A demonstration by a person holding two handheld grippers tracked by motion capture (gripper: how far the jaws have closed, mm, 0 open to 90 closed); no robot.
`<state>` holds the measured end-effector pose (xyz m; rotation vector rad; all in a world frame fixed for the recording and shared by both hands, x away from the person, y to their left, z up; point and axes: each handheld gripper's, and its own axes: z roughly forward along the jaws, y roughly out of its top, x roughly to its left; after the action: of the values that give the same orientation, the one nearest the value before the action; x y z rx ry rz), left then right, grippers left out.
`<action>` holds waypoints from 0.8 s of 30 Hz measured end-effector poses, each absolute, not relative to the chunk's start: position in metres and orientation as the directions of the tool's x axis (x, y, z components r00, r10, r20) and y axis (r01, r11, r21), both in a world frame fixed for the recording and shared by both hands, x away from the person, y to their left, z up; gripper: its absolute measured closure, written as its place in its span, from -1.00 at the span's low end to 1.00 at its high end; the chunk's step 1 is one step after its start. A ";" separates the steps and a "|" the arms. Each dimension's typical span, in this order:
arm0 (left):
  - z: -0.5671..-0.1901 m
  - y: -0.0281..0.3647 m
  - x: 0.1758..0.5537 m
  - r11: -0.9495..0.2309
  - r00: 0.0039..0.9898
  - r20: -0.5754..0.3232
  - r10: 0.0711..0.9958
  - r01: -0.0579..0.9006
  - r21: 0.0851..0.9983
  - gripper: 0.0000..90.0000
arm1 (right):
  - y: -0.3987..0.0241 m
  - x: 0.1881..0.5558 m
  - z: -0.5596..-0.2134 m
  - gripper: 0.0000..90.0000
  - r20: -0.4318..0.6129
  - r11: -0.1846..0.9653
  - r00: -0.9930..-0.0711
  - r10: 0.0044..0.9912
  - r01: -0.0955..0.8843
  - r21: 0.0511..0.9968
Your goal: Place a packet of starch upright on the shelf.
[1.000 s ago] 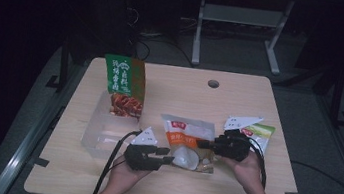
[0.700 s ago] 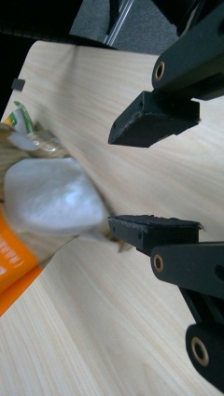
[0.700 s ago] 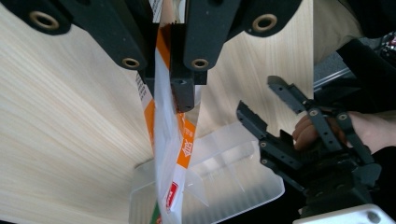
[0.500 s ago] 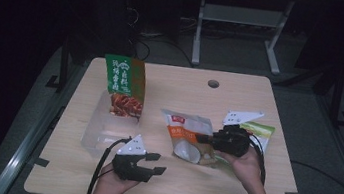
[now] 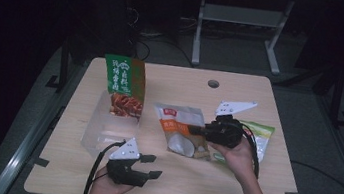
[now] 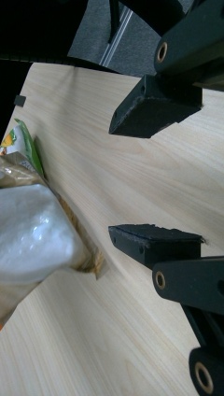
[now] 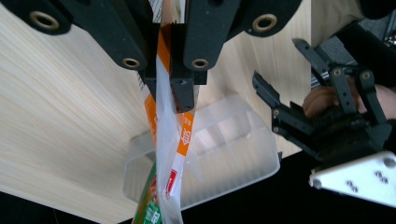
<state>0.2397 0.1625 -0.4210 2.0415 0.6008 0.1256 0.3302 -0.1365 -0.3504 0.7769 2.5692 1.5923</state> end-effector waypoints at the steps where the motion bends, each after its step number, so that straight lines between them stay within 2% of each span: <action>1: -0.421 0.163 0.239 -0.409 0.874 -0.152 0.461 0.361 0.838 -0.02 | -0.135 0.331 -0.349 0.99 0.235 0.355 -0.878 0.418 0.396 0.847; 11: -0.422 0.162 0.237 -0.403 0.877 -0.167 0.451 0.366 0.839 -0.03 | -0.121 0.340 -0.334 0.99 0.235 0.343 -0.884 0.403 0.384 0.857; 24: -0.421 0.162 0.233 -0.431 0.892 -0.140 0.430 0.338 0.837 -0.04 | -0.091 0.348 -0.311 0.99 0.232 0.332 -0.901 0.366 0.360 0.872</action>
<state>0.2330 0.1622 -0.4212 2.0580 0.5540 0.1150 0.3476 -0.0913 -0.3114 0.6972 2.5584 1.6729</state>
